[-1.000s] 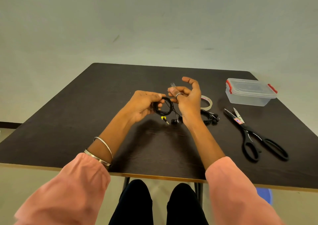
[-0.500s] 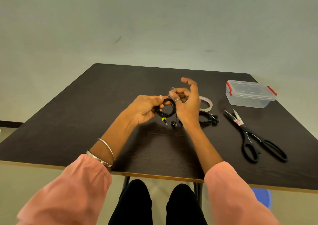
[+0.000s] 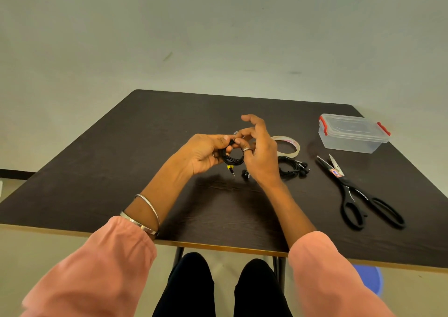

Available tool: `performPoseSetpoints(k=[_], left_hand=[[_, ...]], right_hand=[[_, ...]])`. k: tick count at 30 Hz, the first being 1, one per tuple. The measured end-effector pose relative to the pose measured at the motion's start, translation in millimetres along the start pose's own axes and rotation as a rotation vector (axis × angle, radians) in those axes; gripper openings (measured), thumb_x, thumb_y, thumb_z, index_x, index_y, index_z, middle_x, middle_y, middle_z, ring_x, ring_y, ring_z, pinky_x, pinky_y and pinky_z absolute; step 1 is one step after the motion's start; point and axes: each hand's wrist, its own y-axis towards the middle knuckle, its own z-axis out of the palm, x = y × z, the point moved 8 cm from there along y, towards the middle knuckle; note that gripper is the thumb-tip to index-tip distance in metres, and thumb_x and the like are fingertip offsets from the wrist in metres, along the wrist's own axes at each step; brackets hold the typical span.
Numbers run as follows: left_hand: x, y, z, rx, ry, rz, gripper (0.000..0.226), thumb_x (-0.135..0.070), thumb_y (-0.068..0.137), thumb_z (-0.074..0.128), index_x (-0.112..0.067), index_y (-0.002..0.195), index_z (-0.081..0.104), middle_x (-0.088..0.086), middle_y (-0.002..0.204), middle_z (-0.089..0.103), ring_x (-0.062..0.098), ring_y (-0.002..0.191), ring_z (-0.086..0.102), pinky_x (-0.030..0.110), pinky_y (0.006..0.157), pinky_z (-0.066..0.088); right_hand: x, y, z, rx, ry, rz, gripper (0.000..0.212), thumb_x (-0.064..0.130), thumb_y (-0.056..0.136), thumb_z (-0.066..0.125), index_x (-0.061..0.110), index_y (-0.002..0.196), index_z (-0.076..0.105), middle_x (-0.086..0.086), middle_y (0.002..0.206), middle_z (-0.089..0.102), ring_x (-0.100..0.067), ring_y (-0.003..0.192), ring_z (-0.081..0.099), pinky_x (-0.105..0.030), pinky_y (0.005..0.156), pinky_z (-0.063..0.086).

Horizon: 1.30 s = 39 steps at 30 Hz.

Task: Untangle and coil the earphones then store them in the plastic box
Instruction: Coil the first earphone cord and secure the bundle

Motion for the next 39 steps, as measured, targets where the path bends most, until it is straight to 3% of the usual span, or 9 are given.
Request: performPoseSetpoints(k=[4,8,11,15,17,25,29,33,39], left_hand=[[0,0,-2,0.012,0.011,0.02,0.021,-0.003,0.096,0.05,0.002,0.106,0.068,0.007,0.079,0.072,0.007,0.059,0.063,0.02,0.063,0.057],[-1,1,-4,0.005,0.043,0.047,0.022,-0.004,0.096,0.05,0.003,0.108,0.067,0.009,0.084,0.071,0.008,0.063,0.062,0.022,0.069,0.056],[-6,1,-6,-0.034,0.051,0.093,0.022,-0.002,0.096,0.05,0.004,0.11,0.065,0.013,0.089,0.072,0.008,0.062,0.062,0.023,0.071,0.056],[-9,0,-10,-0.075,0.046,0.142,0.022,0.0,0.095,0.052,0.003,0.113,0.062,0.012,0.084,0.073,0.009,0.059,0.063,0.022,0.065,0.057],[-10,-1,-10,-0.092,0.065,0.16,0.022,0.001,0.094,0.052,0.003,0.114,0.062,0.012,0.086,0.071,0.009,0.06,0.062,0.021,0.064,0.057],[-11,-3,-4,-0.085,0.132,0.217,0.023,0.001,0.095,0.051,0.005,0.113,0.063,0.013,0.091,0.067,0.012,0.065,0.058,0.021,0.064,0.056],[-9,-2,-2,-0.109,0.098,0.211,0.018,-0.001,0.094,0.054,0.006,0.103,0.067,0.013,0.084,0.069,0.012,0.063,0.058,0.019,0.062,0.055],[-9,0,-3,-0.173,0.079,0.225,0.01,-0.001,0.089,0.062,0.004,0.089,0.071,0.008,0.07,0.07,0.009,0.056,0.057,0.018,0.06,0.054],[-15,4,-9,-0.249,0.125,0.273,0.006,0.0,0.083,0.069,0.0,0.086,0.073,0.01,0.08,0.073,0.007,0.054,0.059,0.021,0.065,0.055]], right_hand=[[-2,-3,4,0.094,-0.054,-0.015,0.056,-0.003,0.087,0.059,0.018,0.136,0.042,-0.001,0.098,0.065,-0.013,0.103,0.059,-0.02,0.089,0.05],[-2,-6,6,0.185,-0.122,-0.042,0.061,0.002,0.089,0.058,0.017,0.143,0.034,-0.002,0.107,0.063,-0.005,0.109,0.049,-0.006,0.091,0.036],[-1,-10,5,0.247,-0.17,-0.051,0.071,-0.001,0.086,0.056,0.018,0.147,0.027,0.005,0.116,0.065,-0.01,0.116,0.043,-0.014,0.094,0.03],[4,-11,-5,0.248,-0.097,-0.041,0.083,-0.012,0.076,0.049,0.017,0.149,0.022,0.008,0.118,0.068,-0.014,0.116,0.048,-0.008,0.095,0.031],[5,-11,-9,0.242,-0.067,-0.037,0.084,-0.013,0.077,0.049,0.018,0.15,0.021,0.008,0.115,0.07,-0.014,0.114,0.051,-0.018,0.098,0.038],[9,-14,-14,0.232,-0.039,-0.042,0.071,-0.009,0.08,0.051,0.022,0.143,0.038,0.008,0.106,0.072,-0.017,0.11,0.058,-0.021,0.092,0.045],[18,-17,-12,0.263,-0.203,-0.138,0.061,-0.004,0.083,0.057,0.017,0.139,0.045,0.001,0.111,0.071,-0.01,0.109,0.056,-0.01,0.09,0.037],[24,-22,-4,0.267,-0.337,-0.283,0.06,-0.007,0.082,0.055,0.009,0.139,0.047,-0.006,0.11,0.07,-0.019,0.099,0.06,-0.028,0.087,0.045],[19,-28,0,0.299,-0.335,-0.291,0.061,-0.008,0.083,0.055,0.004,0.141,0.043,-0.013,0.116,0.068,-0.029,0.104,0.064,-0.042,0.087,0.054]])
